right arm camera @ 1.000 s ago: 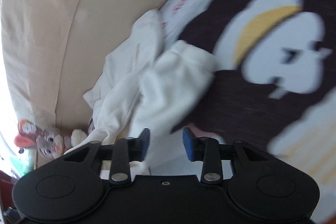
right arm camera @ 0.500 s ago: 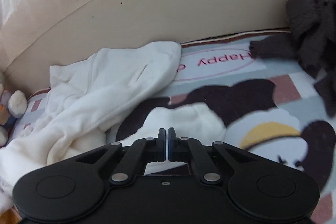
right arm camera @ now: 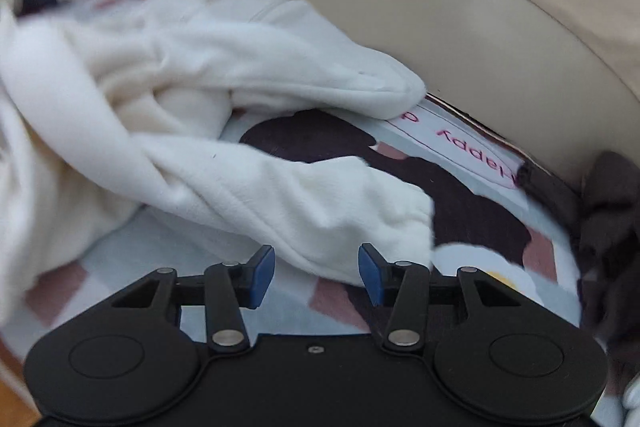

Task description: Fold clothes

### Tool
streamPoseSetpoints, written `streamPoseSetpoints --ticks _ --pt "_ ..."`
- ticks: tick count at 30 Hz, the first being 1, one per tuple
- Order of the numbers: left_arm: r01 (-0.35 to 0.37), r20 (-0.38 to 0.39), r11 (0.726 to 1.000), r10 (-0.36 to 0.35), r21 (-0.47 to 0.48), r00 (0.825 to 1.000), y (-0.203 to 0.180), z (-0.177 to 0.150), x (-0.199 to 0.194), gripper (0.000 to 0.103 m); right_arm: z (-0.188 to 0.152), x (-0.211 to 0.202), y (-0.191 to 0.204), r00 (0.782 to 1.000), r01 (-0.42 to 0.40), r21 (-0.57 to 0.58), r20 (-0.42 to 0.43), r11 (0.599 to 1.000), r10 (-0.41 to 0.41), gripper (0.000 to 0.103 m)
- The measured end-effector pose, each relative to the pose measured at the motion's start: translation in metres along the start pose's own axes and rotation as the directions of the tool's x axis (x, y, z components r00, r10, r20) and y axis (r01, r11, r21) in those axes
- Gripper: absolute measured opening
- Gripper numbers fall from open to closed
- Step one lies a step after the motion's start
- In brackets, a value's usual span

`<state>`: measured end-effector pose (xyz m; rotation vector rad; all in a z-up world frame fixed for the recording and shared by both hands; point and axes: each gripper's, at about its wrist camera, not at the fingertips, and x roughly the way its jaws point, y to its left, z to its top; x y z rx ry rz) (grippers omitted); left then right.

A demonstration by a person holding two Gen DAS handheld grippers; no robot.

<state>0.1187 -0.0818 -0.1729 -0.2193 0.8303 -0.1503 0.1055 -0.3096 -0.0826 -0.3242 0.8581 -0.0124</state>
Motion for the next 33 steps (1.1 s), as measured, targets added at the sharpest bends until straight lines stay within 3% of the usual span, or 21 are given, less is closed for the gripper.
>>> streamPoseSetpoints --ticks 2,3,4,7,10,13,16,21,24,27,28,29,31,33 --pt "0.015 0.0 1.0 -0.015 -0.007 1.0 0.002 0.002 -0.003 0.007 0.005 0.018 0.005 0.998 0.05 -0.03 -0.022 0.998 -0.051 0.046" --pt "0.021 0.001 1.0 -0.021 -0.009 1.0 0.004 0.003 -0.004 0.007 0.007 0.023 0.004 0.996 0.082 -0.033 -0.029 0.996 -0.083 0.02" --pt "0.027 0.0 1.0 -0.027 -0.009 1.0 0.005 0.003 -0.004 0.007 0.009 0.021 -0.001 0.995 0.091 -0.014 -0.029 0.996 -0.092 0.007" --pt "0.044 -0.004 0.999 -0.044 -0.019 0.999 0.01 0.002 -0.003 0.007 0.014 -0.009 -0.025 0.998 0.053 0.115 0.016 0.992 -0.055 0.007" --pt "0.065 -0.014 0.997 -0.065 -0.039 0.998 0.016 0.001 -0.001 0.007 0.018 -0.056 -0.047 0.996 0.035 0.174 0.077 0.984 -0.049 0.007" --pt "0.075 -0.014 0.997 -0.075 -0.034 0.997 0.018 0.0 -0.001 0.007 0.028 -0.092 -0.077 0.995 -0.057 0.26 0.096 0.964 0.033 0.007" --pt "0.077 -0.015 0.997 -0.077 -0.013 0.997 0.018 -0.002 -0.002 0.007 0.042 -0.094 -0.106 0.993 -0.119 0.367 0.046 0.922 0.109 0.007" --pt "0.067 -0.03 0.997 -0.067 0.028 0.997 0.016 -0.007 -0.002 0.007 0.044 -0.037 -0.122 0.996 0.004 0.466 -0.085 0.885 0.04 0.007" --pt "0.095 -0.02 0.995 -0.095 0.015 0.995 0.019 -0.005 -0.004 0.007 0.031 -0.018 -0.127 0.988 0.111 0.544 -0.15 0.832 -0.034 0.009" --pt "0.135 0.002 0.991 -0.135 0.007 0.991 0.021 0.0 -0.007 0.007 0.019 0.001 -0.131 0.97 0.217 0.609 -0.221 0.763 -0.1 0.016" --pt "0.145 0.006 0.989 -0.145 0.007 0.989 0.021 0.002 -0.008 0.007 0.01 -0.002 -0.133 0.975 0.197 0.655 -0.212 0.73 -0.072 0.017" --pt "0.152 0.009 0.988 -0.152 0.007 0.988 0.021 0.002 -0.009 0.007 -0.004 -0.013 -0.137 0.986 0.124 0.721 -0.168 0.682 -0.002 0.017" --pt "0.154 0.009 0.988 -0.154 0.003 0.988 0.02 0.002 -0.008 0.007 -0.031 -0.035 -0.141 0.991 0.004 0.816 -0.08 0.578 0.106 0.041" --pt "0.156 0.01 0.988 -0.156 -0.002 0.988 0.019 0.002 -0.007 0.007 -0.057 -0.052 -0.139 0.989 -0.032 0.859 -0.046 0.511 0.14 0.048"
